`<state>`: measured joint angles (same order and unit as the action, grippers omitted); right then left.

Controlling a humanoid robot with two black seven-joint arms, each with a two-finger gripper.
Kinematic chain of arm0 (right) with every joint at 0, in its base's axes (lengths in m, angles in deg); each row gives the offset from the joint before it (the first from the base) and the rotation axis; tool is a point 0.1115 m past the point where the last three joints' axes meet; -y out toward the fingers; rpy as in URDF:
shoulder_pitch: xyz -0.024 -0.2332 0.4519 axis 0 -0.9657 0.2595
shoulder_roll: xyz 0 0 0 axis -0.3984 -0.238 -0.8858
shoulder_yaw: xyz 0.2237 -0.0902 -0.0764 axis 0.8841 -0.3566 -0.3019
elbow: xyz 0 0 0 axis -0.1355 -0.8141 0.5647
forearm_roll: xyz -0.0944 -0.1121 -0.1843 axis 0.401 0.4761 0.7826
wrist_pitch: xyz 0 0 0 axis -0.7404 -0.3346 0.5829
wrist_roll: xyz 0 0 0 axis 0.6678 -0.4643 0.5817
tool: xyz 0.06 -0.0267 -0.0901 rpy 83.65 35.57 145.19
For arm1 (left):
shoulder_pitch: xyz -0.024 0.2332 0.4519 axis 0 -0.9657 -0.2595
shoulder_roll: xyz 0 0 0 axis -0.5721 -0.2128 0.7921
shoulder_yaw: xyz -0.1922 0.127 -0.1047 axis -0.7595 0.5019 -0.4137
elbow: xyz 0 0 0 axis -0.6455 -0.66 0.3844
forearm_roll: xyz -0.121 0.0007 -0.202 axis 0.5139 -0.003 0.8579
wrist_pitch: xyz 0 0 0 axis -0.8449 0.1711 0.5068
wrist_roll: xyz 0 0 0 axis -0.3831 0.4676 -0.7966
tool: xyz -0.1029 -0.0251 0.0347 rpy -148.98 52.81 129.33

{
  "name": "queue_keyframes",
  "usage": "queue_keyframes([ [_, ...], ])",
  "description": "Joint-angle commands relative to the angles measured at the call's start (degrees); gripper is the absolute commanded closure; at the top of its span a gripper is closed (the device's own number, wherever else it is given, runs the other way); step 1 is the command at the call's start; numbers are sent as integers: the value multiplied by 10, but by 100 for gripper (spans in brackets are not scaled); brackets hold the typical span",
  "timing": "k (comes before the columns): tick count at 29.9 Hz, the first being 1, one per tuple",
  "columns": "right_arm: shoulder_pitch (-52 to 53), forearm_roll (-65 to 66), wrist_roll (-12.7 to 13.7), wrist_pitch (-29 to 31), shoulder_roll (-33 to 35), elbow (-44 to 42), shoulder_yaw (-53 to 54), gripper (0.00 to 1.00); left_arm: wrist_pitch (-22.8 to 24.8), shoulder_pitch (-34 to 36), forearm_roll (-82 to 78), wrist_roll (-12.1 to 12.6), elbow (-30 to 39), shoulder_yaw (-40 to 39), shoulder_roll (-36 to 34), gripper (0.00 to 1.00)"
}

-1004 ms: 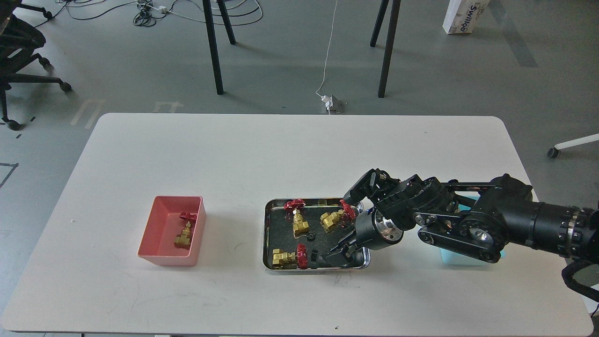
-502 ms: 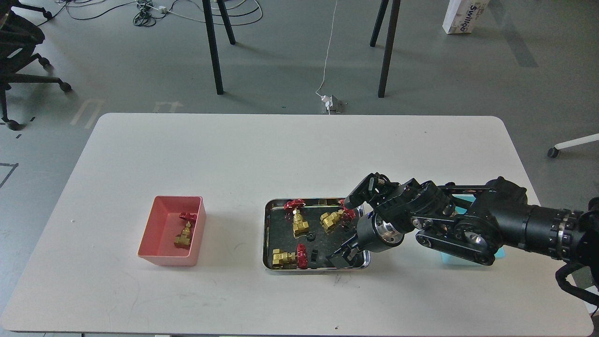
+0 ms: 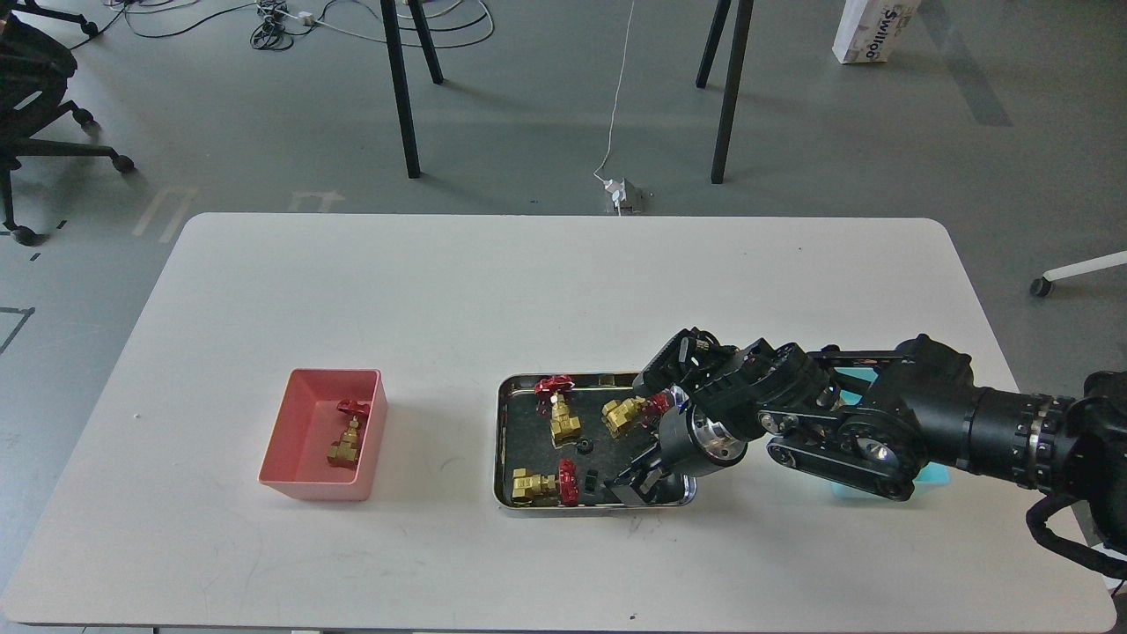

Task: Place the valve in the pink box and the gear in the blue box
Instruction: 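Close the right gripper on the black gear and adjust the grip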

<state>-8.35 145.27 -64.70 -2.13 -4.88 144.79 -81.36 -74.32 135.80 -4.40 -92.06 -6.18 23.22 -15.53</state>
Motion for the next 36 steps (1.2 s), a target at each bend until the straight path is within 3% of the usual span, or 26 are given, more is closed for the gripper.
queue_keyframes([
  [1,1,1,0,0,1,1,0,38,1,0,0,0,0,-1,0,1],
  [16,7,1,1,0,1,3,-32,48,1,0,0,0,0,-1,0,1],
  [36,17,0,4,0,12,26,-33,49,5,12,11,0,-1,0,-1,1],
])
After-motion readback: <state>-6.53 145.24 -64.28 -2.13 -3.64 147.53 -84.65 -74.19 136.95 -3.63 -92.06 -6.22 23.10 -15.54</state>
